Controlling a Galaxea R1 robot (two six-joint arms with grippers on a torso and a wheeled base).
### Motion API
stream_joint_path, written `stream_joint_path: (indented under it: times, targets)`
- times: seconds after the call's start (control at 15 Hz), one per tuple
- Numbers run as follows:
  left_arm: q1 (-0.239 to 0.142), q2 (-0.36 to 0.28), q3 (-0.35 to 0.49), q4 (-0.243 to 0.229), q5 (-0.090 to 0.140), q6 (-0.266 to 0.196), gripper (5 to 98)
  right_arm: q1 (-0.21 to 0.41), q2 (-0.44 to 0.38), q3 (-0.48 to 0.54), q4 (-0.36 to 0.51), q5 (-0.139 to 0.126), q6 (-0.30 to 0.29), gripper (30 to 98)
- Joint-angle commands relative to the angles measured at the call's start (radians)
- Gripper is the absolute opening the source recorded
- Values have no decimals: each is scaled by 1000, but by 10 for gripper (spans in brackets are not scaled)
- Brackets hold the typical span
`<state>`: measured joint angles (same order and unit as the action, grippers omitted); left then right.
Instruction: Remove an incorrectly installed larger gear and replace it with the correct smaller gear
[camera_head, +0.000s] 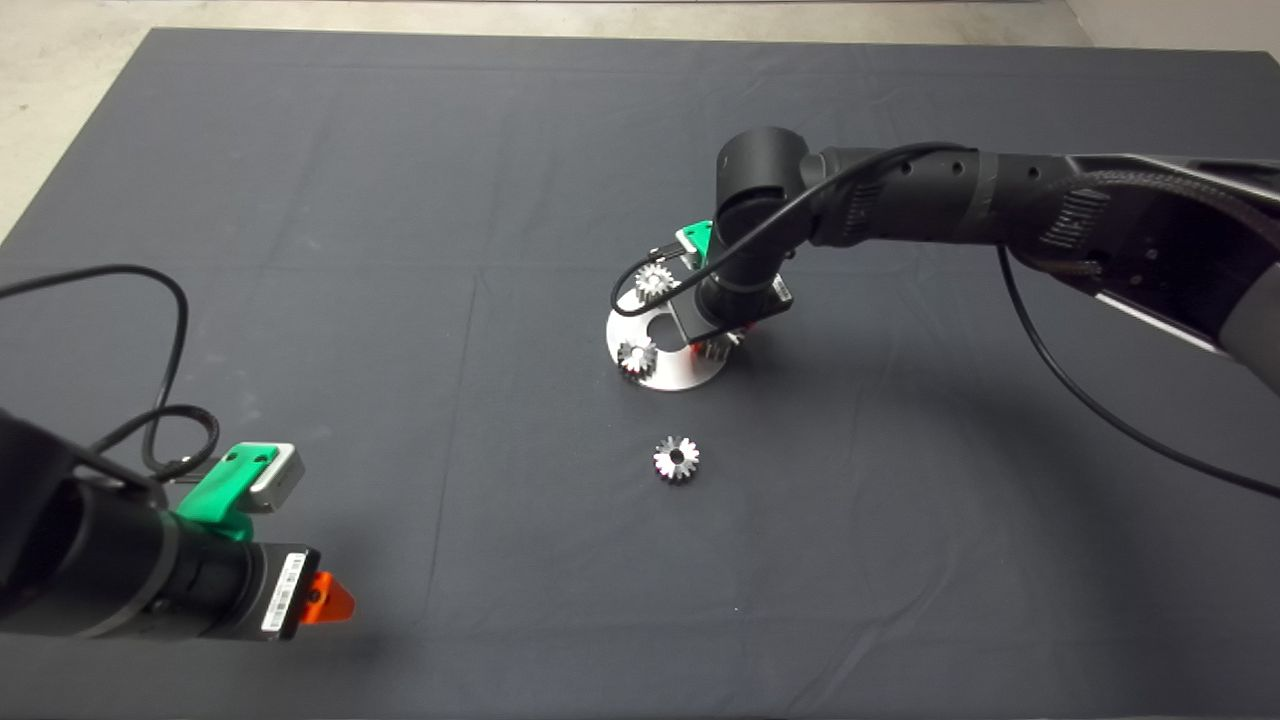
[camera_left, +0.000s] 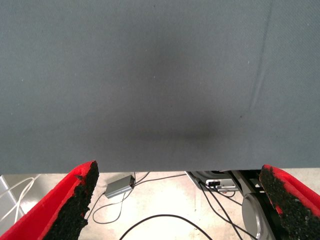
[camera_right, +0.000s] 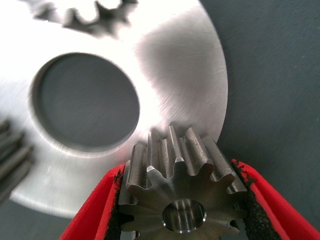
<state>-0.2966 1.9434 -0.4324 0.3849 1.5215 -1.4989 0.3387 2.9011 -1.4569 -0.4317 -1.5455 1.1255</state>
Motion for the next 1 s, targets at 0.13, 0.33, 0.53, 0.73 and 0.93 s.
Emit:
stream_joint_path:
  times: [0.13, 0.33, 0.53, 0.73, 0.93]
  targets:
    - [-4, 35, -23, 6, 44, 0, 839, 350, 4, 172, 278, -99, 80, 501]
    - [-4, 41, -26, 6, 45, 0, 839, 372, -18, 170, 286, -100, 80, 499]
    - [-4, 41, -24, 5, 45, 0, 839, 367, -119, 178, 286, -99, 66, 497]
    - [-4, 49, -26, 5, 45, 0, 839, 272, -309, 192, 288, -102, 53, 497]
    - [-3, 80, -31, 5, 45, -7, 839, 178, -439, 220, 287, -99, 18, 497]
